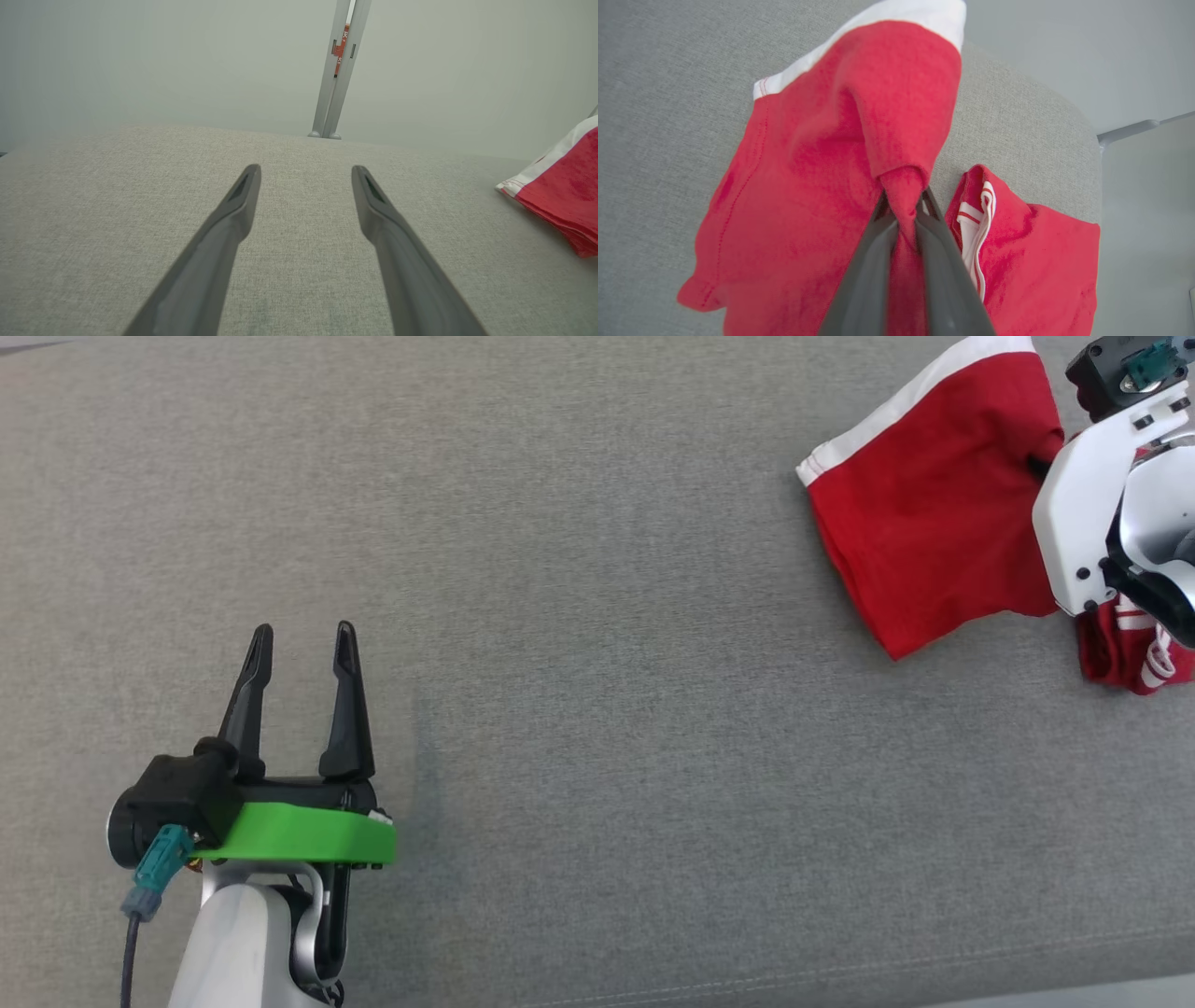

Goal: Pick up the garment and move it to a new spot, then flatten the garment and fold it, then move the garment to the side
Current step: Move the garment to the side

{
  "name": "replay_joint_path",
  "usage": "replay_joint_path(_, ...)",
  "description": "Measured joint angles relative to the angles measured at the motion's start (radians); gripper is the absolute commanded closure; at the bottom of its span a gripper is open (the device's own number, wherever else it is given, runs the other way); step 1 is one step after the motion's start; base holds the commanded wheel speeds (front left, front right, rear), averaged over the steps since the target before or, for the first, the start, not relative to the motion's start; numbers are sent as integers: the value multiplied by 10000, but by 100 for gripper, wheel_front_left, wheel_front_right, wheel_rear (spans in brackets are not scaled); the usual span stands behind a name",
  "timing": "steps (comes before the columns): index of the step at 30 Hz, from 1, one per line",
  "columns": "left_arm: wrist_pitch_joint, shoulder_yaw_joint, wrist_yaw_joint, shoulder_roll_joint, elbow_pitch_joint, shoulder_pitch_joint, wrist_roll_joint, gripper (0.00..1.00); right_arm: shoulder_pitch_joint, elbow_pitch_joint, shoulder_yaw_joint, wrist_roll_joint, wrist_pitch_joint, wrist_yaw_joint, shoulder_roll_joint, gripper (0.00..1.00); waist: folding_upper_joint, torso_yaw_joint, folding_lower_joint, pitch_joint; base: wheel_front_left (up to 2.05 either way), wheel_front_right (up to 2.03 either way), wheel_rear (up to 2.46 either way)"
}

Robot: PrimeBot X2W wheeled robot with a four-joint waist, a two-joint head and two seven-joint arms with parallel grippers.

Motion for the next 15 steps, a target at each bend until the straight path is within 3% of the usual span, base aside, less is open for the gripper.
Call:
replay_joint_path(8, 0, 98, -194, 0, 17, -230, 506, 0, 220, 878, -708, -199, -1047, 0, -424, 100, 0, -1146, 0, 248, 0, 0, 0)
replay_joint_path(15, 0, 90, -274, 96, -46, -453, 763, 0, 244, 2092, -1586, -1005, -2144, 0, -476, 100, 0, -1396, 0, 794, 0, 0, 0)
